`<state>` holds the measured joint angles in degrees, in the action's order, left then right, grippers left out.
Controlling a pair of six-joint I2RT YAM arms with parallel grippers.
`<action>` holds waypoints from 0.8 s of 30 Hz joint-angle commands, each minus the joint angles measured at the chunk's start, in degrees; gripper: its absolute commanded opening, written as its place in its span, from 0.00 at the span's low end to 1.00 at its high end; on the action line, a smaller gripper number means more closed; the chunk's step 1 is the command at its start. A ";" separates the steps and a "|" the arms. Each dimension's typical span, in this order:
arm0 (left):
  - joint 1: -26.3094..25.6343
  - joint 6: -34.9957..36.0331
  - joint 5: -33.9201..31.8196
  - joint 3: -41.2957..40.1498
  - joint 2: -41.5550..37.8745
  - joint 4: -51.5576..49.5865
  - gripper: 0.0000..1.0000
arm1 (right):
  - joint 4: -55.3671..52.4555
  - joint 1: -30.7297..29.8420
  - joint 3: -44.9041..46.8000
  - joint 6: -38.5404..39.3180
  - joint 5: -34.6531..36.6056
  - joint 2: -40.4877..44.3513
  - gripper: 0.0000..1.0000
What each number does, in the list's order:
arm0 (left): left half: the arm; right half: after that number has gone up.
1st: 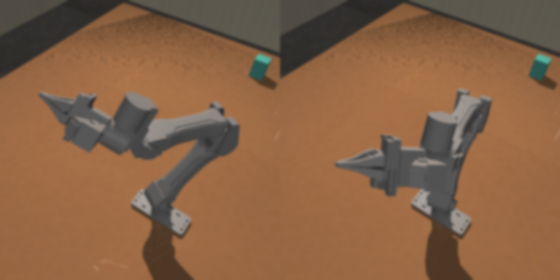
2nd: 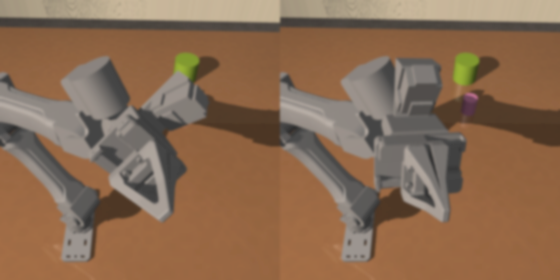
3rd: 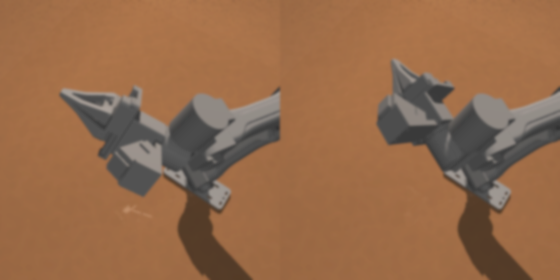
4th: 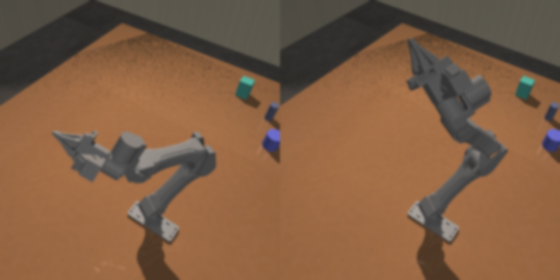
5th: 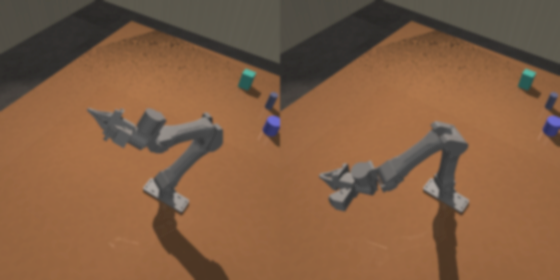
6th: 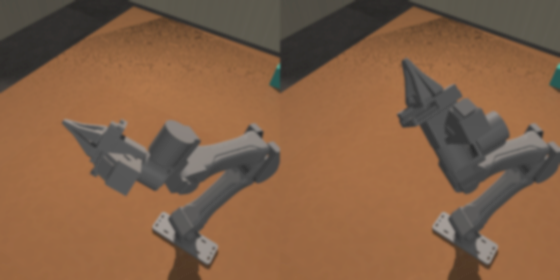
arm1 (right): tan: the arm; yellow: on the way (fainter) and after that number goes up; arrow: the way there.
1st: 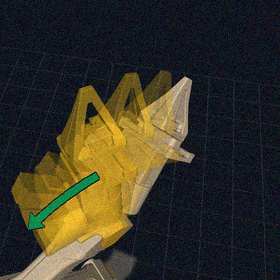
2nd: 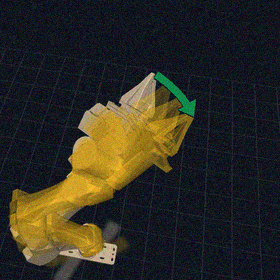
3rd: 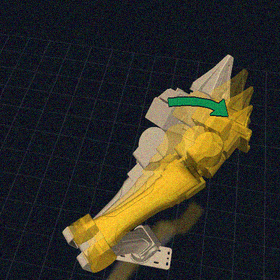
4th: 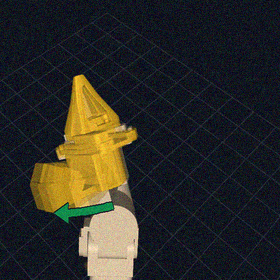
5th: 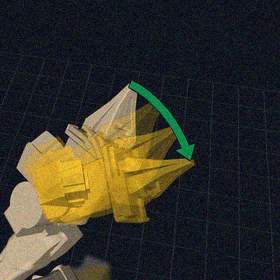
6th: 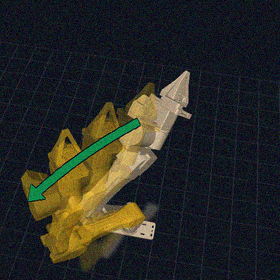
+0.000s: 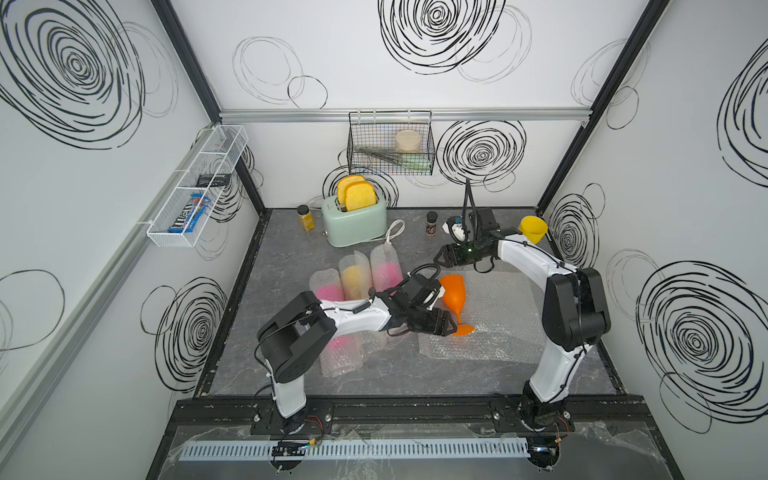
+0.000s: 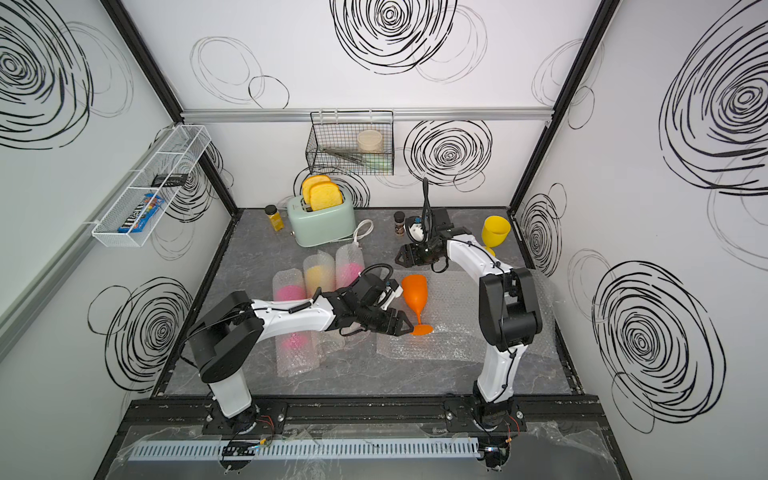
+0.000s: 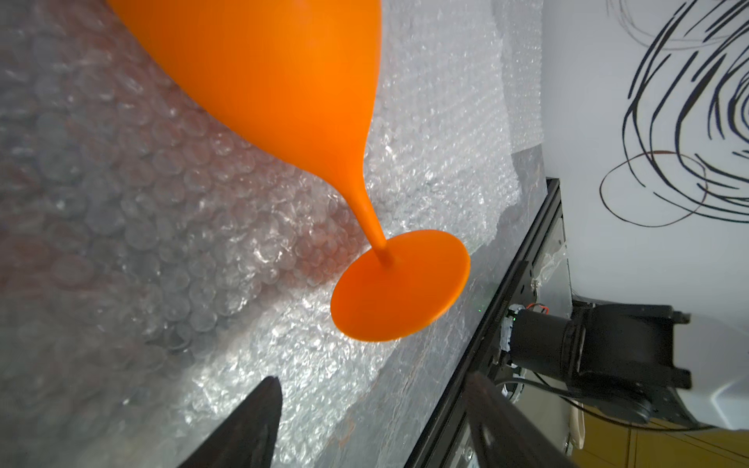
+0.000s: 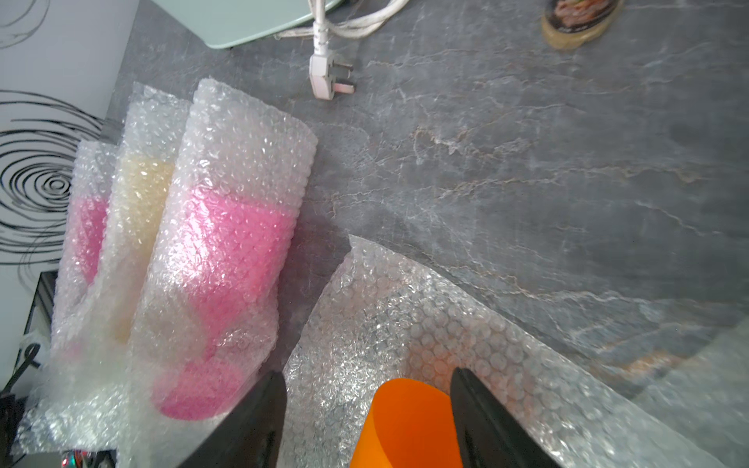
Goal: Unpack wine glasses from bubble wrap
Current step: Adjust the wine glass with the bubble wrap.
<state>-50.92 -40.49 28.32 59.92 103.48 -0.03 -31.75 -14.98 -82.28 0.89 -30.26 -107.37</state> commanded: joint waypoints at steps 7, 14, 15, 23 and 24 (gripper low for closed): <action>-3.55 0.43 9.51 -2.39 -2.42 3.79 0.76 | -6.34 0.94 0.19 5.40 -3.93 -0.56 0.68; -3.27 -3.25 8.31 -3.71 -0.21 7.46 0.75 | -7.15 1.19 2.81 6.32 -4.07 -0.81 0.66; -3.48 -4.17 8.52 -3.06 0.55 8.41 0.75 | -7.19 1.27 3.07 6.19 -3.85 -0.59 0.66; -4.65 -15.93 10.07 -2.89 3.94 22.03 0.74 | -5.59 1.18 6.21 4.60 -4.02 2.60 0.66; -4.80 -16.67 9.96 -2.57 4.33 22.68 0.74 | -5.76 1.21 6.41 4.44 -4.06 2.73 0.66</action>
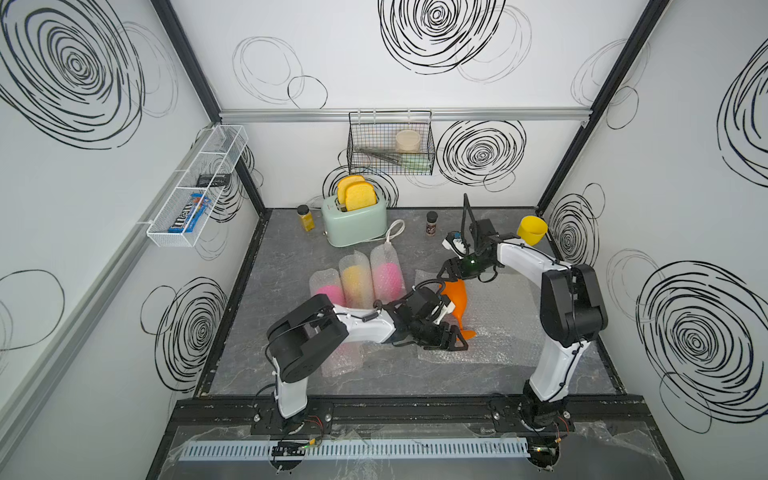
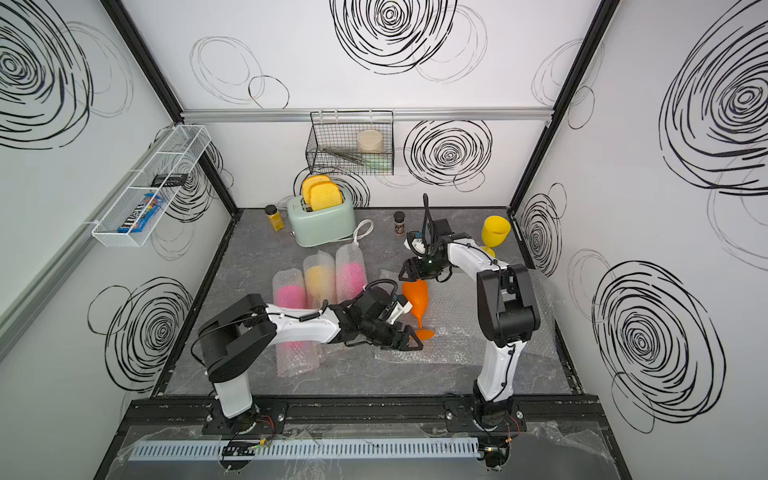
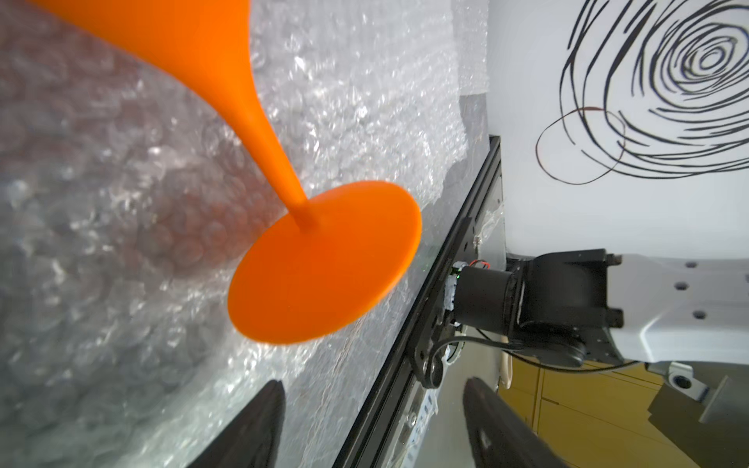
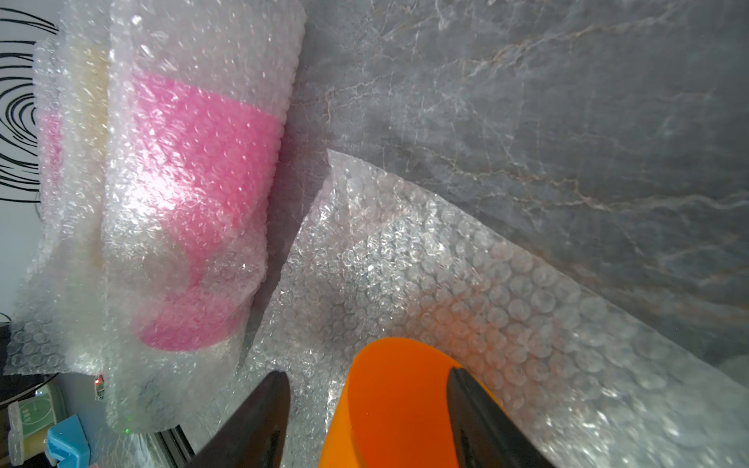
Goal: Unpack wine glasses from bubble wrap
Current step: Adjust the wine glass with the bubble wrap.
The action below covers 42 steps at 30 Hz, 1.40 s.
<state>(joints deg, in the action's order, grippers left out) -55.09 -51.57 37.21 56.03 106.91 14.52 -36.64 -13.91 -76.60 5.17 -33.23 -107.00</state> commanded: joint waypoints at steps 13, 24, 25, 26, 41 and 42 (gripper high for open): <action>-0.19 -6.54 -8.02 1.34 -0.11 6.38 0.74 | 0.23 0.73 6.00 -0.97 -0.86 6.25 0.65; 2.63 -3.40 -17.13 0.81 -5.49 3.08 0.74 | -0.38 0.76 9.71 -3.14 -0.56 10.24 0.65; 2.91 -2.93 -17.61 0.92 -5.99 2.68 0.74 | -0.40 0.73 10.32 -3.54 -0.27 10.80 0.65; 3.22 -2.30 -18.15 1.16 -6.47 2.03 0.74 | -0.30 0.68 11.05 -4.05 0.08 11.46 0.64; 8.32 2.66 -20.34 3.13 -10.05 -1.69 0.75 | 2.76 2.03 24.19 -13.81 1.67 22.02 0.63; 8.25 2.64 -20.13 3.05 -9.98 -1.69 0.75 | 3.74 2.36 25.15 -14.64 0.18 23.12 0.63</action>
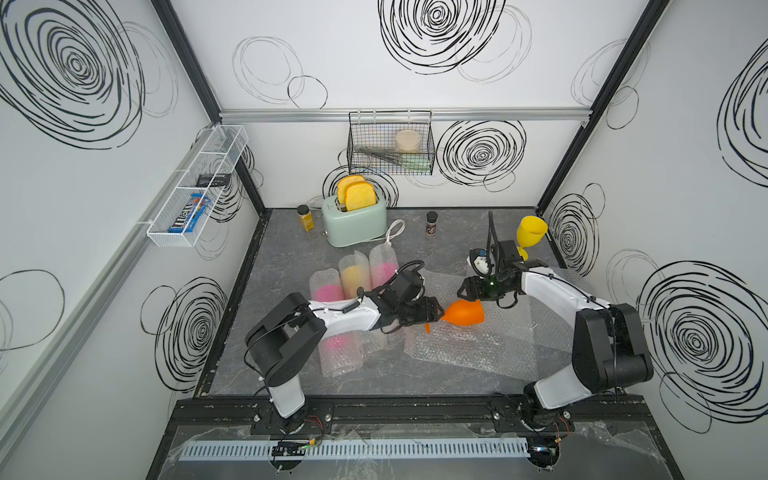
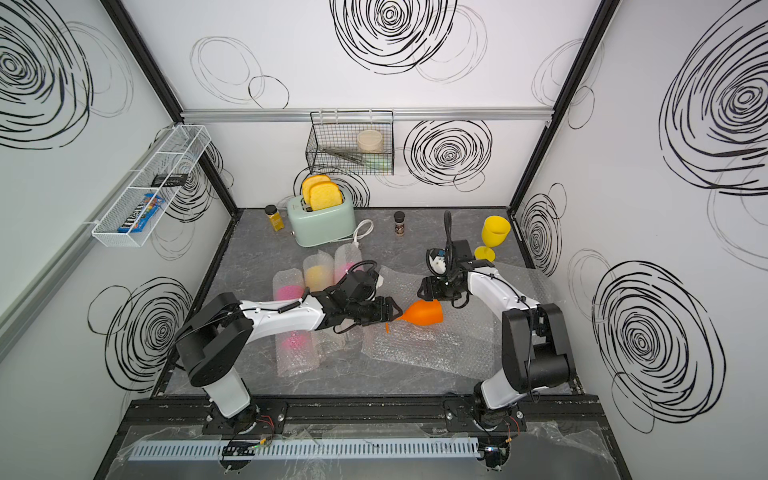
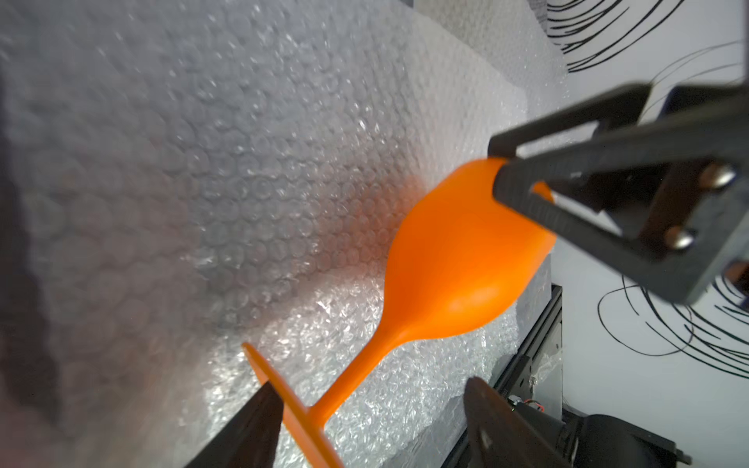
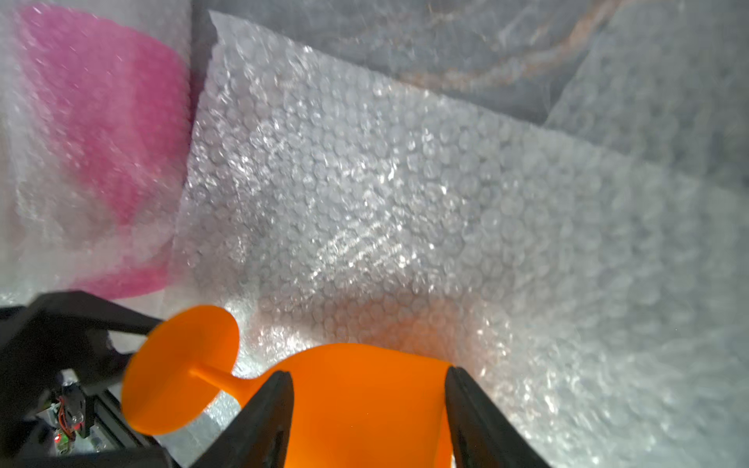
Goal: Unpack wine glasses from bubble wrap
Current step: Adjust the wine glass with the bubble wrap, then pick up the wine glass from the bubble wrap.
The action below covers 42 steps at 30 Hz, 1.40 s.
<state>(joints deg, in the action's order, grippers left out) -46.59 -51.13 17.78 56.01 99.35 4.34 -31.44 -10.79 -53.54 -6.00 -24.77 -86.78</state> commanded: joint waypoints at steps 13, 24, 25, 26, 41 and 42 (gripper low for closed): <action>-0.34 1.94 -0.56 0.54 -0.93 8.95 0.74 | 8.29 7.88 13.30 -15.05 -17.58 13.36 0.63; -0.01 1.74 -0.64 -0.46 -0.91 9.08 0.74 | 4.68 14.57 15.45 -16.10 -14.78 20.75 0.71; -0.03 1.74 -0.64 -0.38 -0.83 9.02 0.74 | 4.30 14.81 15.84 -16.19 -14.76 21.51 0.71; -0.01 1.66 -0.56 -0.31 -0.74 9.07 0.74 | 4.32 14.83 16.66 -16.24 -15.30 22.35 0.71; 0.40 1.65 -0.14 -0.29 0.14 8.64 0.74 | 0.15 15.18 23.39 -19.97 -10.55 39.79 0.68; 0.43 1.65 -0.07 -0.29 0.15 8.65 0.74 | -0.52 15.21 23.54 -20.33 -10.18 40.90 0.68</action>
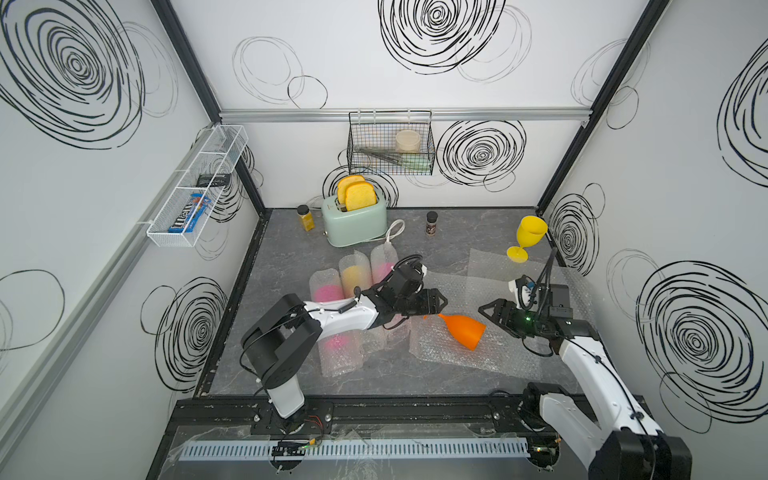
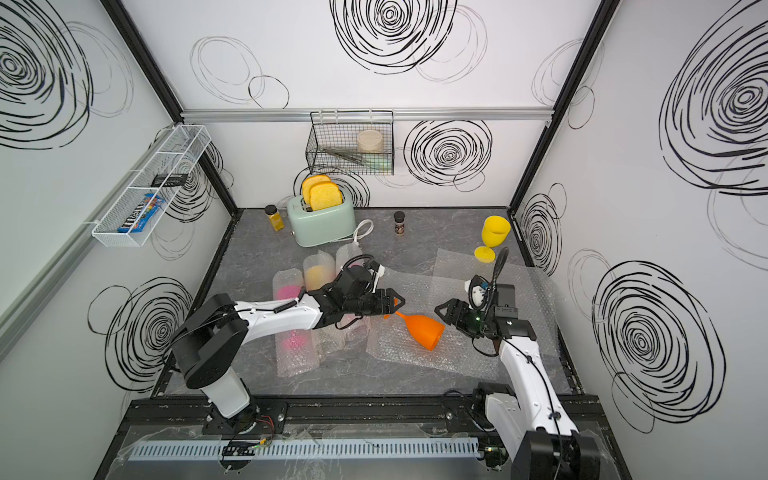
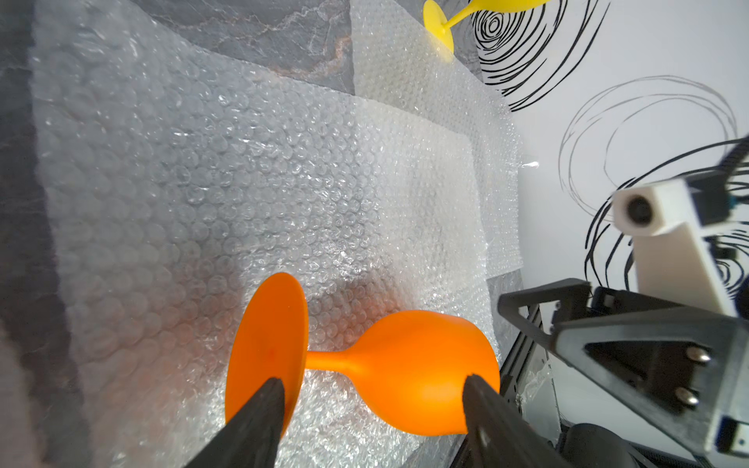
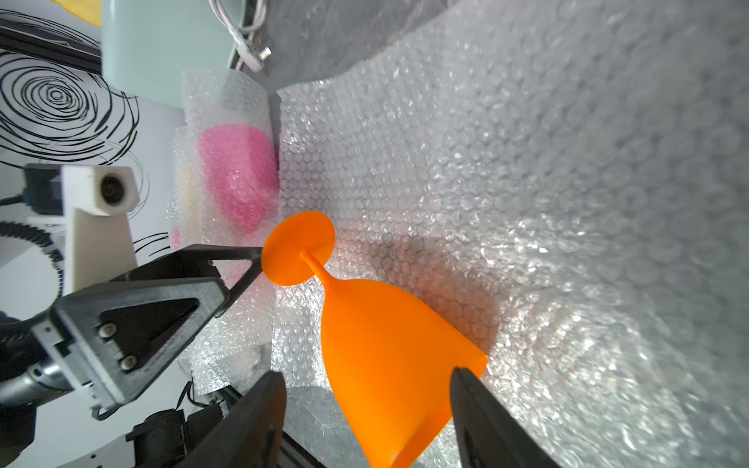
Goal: Unpack wine glasses from bubble wrap
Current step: Pick up the wine glass from the bubble wrap.
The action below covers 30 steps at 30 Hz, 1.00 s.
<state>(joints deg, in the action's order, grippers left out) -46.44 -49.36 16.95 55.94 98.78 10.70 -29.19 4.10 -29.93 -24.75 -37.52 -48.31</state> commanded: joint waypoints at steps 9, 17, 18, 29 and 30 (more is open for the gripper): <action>0.60 -0.25 1.13 -0.74 0.62 2.83 0.74 | -6.55 -0.52 3.27 -7.44 -3.32 9.34 0.66; 0.65 -0.51 1.24 -0.77 0.76 3.08 0.74 | 6.33 -5.50 13.67 -22.09 -11.18 15.33 0.65; 0.64 -0.55 1.24 -0.83 0.79 3.07 0.74 | 7.97 -6.02 14.65 -23.53 -11.34 15.87 0.64; 0.17 -0.91 2.12 -0.81 1.15 3.56 0.74 | 29.79 -7.09 18.33 -33.42 -10.09 13.92 0.57; 0.19 -0.99 2.25 -0.79 1.11 3.66 0.74 | 30.57 -7.17 18.11 -33.28 -9.90 13.28 0.56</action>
<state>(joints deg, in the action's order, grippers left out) -46.11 -49.54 18.11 55.70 99.04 11.53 -6.50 -2.72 -11.16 -55.48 -47.44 -33.95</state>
